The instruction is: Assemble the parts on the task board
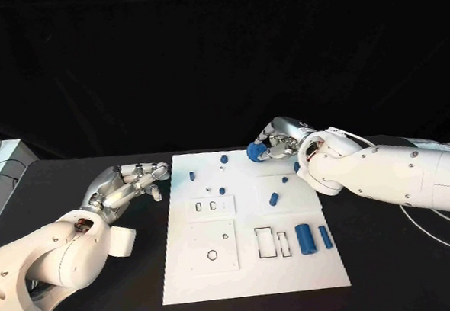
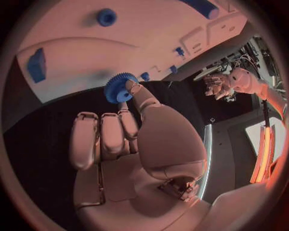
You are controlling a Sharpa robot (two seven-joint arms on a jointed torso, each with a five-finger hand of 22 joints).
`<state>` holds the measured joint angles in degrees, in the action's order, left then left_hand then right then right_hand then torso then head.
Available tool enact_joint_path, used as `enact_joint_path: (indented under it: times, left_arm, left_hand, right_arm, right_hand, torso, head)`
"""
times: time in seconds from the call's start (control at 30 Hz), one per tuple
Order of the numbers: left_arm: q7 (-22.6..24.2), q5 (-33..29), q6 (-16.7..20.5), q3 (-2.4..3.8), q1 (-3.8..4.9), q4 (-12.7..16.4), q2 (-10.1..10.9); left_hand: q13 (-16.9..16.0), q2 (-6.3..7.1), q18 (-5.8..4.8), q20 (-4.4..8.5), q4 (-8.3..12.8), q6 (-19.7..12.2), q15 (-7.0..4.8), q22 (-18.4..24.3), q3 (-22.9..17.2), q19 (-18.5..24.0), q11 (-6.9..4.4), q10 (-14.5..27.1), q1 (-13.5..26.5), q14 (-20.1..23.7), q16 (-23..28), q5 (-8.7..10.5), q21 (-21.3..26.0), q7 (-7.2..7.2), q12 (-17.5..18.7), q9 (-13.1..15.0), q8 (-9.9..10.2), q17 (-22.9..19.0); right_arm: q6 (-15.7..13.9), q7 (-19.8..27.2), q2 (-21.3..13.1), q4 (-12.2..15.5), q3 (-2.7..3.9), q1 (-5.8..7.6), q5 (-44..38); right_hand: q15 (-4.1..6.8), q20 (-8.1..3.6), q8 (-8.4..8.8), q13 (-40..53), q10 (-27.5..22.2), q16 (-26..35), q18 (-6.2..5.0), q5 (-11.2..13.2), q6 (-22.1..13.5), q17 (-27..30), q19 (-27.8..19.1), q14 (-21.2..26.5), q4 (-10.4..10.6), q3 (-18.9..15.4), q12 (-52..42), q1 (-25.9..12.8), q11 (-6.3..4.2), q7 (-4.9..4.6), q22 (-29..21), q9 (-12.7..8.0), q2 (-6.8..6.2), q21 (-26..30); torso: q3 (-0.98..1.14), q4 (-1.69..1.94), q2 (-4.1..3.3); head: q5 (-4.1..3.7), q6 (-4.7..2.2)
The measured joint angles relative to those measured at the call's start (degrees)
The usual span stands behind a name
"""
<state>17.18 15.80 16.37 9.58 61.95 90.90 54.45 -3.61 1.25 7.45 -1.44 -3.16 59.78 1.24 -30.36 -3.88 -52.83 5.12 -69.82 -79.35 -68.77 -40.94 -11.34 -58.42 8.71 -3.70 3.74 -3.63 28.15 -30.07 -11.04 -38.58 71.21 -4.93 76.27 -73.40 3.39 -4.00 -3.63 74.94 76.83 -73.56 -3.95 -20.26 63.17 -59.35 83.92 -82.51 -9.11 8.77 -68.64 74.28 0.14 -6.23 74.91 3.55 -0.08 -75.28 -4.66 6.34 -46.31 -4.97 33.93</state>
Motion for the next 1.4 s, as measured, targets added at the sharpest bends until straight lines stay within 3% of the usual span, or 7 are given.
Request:
enact_joint_path:
  times: [0.17, 0.33, 0.77, 1.07, 1.4]
  left_arm:
    - [0.00, 0.01, -0.04, 0.00, -0.01, 0.00, -0.06]
    - [0.00, 0.02, -0.09, 0.00, -0.02, 0.04, -0.16]
    - [-0.03, 0.03, -0.22, 0.01, -0.03, 0.07, -0.29]
    - [-0.06, 0.03, -0.26, 0.01, -0.03, 0.08, -0.29]
    - [-0.09, 0.04, -0.34, 0.01, -0.03, 0.10, -0.34]
  left_hand:
    - [0.00, 0.00, 0.00, 0.00, 0.00, 0.00, 0.00, 0.00, 0.00, 0.00, 0.00, 0.00, 0.00, 0.00, 0.00, 0.00, 0.00, 0.00, 0.00, 0.00, 0.00, 0.00]
    - [0.00, 0.00, 0.00, 0.00, 0.00, 0.00, 0.00, 0.00, 0.00, 0.00, 0.00, 0.00, 0.00, 0.00, 0.00, 0.00, 0.00, 0.00, 0.00, 0.00, 0.00, 0.00]
    - [0.00, 0.00, -0.01, 0.00, 0.00, 0.00, 0.00, 0.00, 0.00, 0.00, 0.00, 0.00, 0.00, 0.00, 0.00, 0.00, 0.00, 0.00, 0.00, 0.00, 0.00, 0.01]
    - [0.00, 0.00, -0.01, 0.00, 0.00, 0.00, 0.00, 0.00, 0.00, 0.00, 0.00, 0.00, 0.00, 0.00, 0.00, 0.00, 0.01, 0.00, 0.00, 0.00, 0.00, 0.01]
    - [0.00, 0.00, -0.01, 0.00, 0.00, 0.00, 0.00, 0.00, 0.00, 0.00, 0.00, 0.00, 0.00, 0.00, 0.00, 0.00, 0.01, 0.00, 0.00, 0.00, 0.00, 0.02]
  right_arm:
    - [-2.07, 0.01, 1.68, 1.78, 0.02, 0.01, -4.05]
    - [-3.14, -0.51, 4.30, 1.88, -0.14, -0.20, -7.87]
    - [-3.28, -2.04, 9.26, -0.93, -0.60, -2.20, -12.56]
    - [-1.98, -2.70, 10.21, -2.53, -0.77, -2.61, -13.53]
    - [-1.36, -3.12, 11.55, -4.69, -0.69, -2.63, -14.58]
  right_hand:
    - [0.20, 0.00, 0.00, 0.01, 0.01, 0.00, 0.00, 0.54, 0.00, -0.18, 0.00, -0.20, 0.58, -0.63, 0.39, -0.20, 0.01, 0.00, 0.00, 0.00, -0.17, -0.01]
    - [0.20, -0.11, 0.00, 0.01, 0.01, 0.23, 0.00, 0.66, 0.10, -0.34, 0.11, -0.20, 0.90, -0.96, 0.72, -0.70, 0.01, 0.10, 0.00, 0.00, -0.25, 0.00]
    - [0.19, -0.19, 0.00, 0.00, 0.01, 0.23, 0.01, 0.89, 0.20, -0.34, 0.19, -0.21, 1.00, -0.99, 0.72, -0.85, 0.03, 0.20, 0.04, 0.00, -0.40, 0.00]
    - [0.19, -0.18, 0.00, -0.01, 0.01, 0.22, 0.01, 0.50, 0.24, -0.38, 0.19, -0.21, 1.17, -1.14, 0.97, -1.16, 0.03, 0.24, 0.04, 0.00, -0.71, 0.01]
    - [0.18, -0.18, -0.02, -0.02, 0.01, 0.23, 0.01, 0.50, 0.49, -0.38, 0.19, -0.21, 1.24, -1.08, 1.19, -1.20, 0.04, 0.49, 0.03, 0.01, -1.24, 0.01]
  torso:
    - [-0.04, 0.04, 0.01]
    - [-0.07, 0.05, 0.01]
    - [-0.12, 0.11, -0.03]
    - [0.01, -0.03, -0.08]
    - [0.06, 0.04, -0.07]
  head:
    - [0.13, 0.03]
    - [0.30, 0.02]
    - [0.52, 0.03]
    - [0.90, 0.14]
    - [0.98, 0.06]
